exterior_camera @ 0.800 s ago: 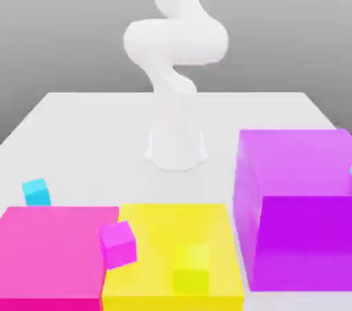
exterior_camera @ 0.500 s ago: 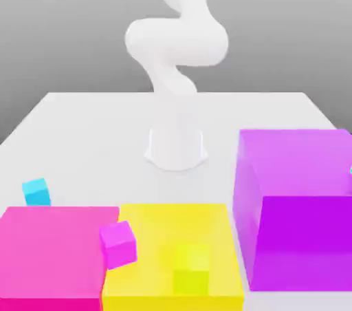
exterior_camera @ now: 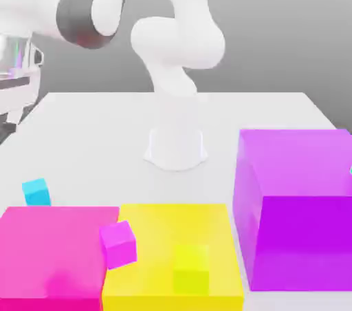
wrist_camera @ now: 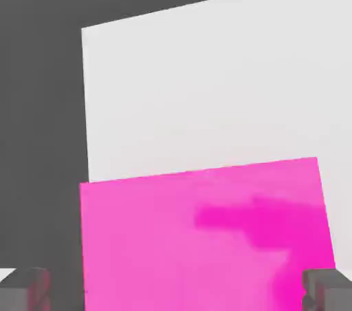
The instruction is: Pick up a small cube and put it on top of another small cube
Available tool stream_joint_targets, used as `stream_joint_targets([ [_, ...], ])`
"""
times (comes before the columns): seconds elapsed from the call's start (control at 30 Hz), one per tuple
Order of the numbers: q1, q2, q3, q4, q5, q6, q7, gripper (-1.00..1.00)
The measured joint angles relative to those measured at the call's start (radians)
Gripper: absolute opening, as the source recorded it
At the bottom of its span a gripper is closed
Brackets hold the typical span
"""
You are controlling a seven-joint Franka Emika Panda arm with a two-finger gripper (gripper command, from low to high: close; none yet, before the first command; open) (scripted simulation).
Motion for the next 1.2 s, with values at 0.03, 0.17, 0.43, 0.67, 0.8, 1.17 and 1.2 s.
stream_joint_targets([
  [0.03,-0.018,0.023,-0.010,-0.012,0.000,0.014,0.043,0.00],
  [0.17,-0.097,0.117,-0.055,-0.062,0.015,0.071,0.206,0.00],
  [0.43,-0.197,0.341,-0.059,-0.108,0.140,0.225,0.345,0.00],
  [0.67,-0.249,0.474,0.005,-0.085,0.190,0.335,0.309,-1.00],
  [0.8,-0.250,0.475,0.006,-0.084,0.190,0.336,0.309,-1.00],
  [1.17,-0.043,0.224,0.059,-0.041,0.068,0.045,0.288,-1.00],
  [1.2,-0.002,0.218,0.081,-0.020,0.067,0.019,0.262,-1.00],
])
